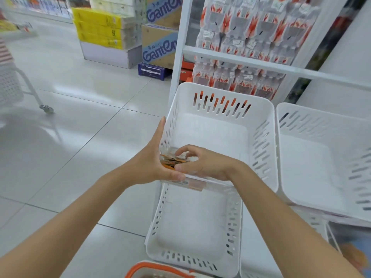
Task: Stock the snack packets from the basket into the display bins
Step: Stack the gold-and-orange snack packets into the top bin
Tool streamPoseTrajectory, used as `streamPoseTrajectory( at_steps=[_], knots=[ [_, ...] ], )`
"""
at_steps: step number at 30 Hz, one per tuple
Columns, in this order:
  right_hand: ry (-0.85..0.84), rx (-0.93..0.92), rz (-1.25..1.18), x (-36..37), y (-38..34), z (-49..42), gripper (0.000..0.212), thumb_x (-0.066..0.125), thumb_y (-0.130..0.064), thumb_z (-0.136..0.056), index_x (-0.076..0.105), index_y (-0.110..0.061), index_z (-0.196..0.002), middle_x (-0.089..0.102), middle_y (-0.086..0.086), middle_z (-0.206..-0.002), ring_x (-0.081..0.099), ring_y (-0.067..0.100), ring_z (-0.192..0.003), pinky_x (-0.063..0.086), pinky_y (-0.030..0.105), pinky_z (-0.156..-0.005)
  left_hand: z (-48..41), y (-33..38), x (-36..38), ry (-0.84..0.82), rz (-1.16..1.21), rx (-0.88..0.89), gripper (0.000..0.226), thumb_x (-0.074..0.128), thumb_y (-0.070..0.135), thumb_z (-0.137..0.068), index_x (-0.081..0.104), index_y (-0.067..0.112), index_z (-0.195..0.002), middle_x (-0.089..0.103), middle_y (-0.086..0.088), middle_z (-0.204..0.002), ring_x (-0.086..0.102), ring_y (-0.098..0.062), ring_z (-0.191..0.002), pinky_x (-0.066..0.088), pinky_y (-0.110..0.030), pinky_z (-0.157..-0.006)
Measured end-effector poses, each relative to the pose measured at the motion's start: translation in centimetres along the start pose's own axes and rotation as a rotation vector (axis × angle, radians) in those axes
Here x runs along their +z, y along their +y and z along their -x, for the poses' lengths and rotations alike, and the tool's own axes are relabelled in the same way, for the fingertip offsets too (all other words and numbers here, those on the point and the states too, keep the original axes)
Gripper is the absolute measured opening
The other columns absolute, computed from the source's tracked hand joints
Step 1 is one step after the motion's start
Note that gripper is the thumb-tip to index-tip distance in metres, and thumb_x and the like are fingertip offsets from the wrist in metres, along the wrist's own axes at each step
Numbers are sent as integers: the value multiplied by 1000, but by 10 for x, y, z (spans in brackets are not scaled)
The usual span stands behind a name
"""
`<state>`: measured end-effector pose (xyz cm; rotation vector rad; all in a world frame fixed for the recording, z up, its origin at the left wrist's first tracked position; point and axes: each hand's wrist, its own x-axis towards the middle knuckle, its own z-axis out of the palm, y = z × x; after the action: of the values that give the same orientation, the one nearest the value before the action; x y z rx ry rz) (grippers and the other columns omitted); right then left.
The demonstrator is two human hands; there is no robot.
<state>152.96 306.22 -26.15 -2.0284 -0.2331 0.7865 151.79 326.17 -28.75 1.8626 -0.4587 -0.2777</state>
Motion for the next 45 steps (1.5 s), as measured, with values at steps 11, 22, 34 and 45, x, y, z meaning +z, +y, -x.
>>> streamPoseTrajectory(
  at_steps=[11, 22, 34, 45],
  knots=[
    [785, -292, 205, 37, 4, 95, 37, 75, -22, -81, 62, -27, -115, 55, -4, -109, 52, 8, -77, 39, 7, -67, 67, 47, 37, 387, -707, 28, 114, 82, 51, -69, 12, 26, -156, 22, -6, -159, 21, -27, -144, 32, -47, -112],
    [374, 249, 310, 153, 171, 265, 55, 73, -34, -87, 50, -22, -136, 50, 0, -132, 52, 14, -104, 44, 24, -81, 195, 13, 156, 18, -352, -247, 79, 75, 46, -81, 37, 20, -146, 40, -7, -149, 42, -22, -134, 42, -38, -104],
    [465, 186, 117, 213, 210, 266, 29, 51, -33, -101, 54, -15, -123, 61, 5, -105, 60, 16, -90, 52, 31, -81, 240, -3, 210, -52, -181, -331, 60, 72, 27, -88, 45, 17, -140, 48, -4, -138, 53, -18, -104, 49, -25, -75],
    [492, 30, -610, 177, 166, 298, 18, 63, -12, -93, 60, -16, -110, 60, 6, -80, 60, 13, -68, 54, 29, -67, 220, 22, 255, 18, 491, -551, 67, 82, 8, -75, 49, 5, -133, 68, -9, -101, 72, -22, -90, 58, -29, -79]
  ],
)
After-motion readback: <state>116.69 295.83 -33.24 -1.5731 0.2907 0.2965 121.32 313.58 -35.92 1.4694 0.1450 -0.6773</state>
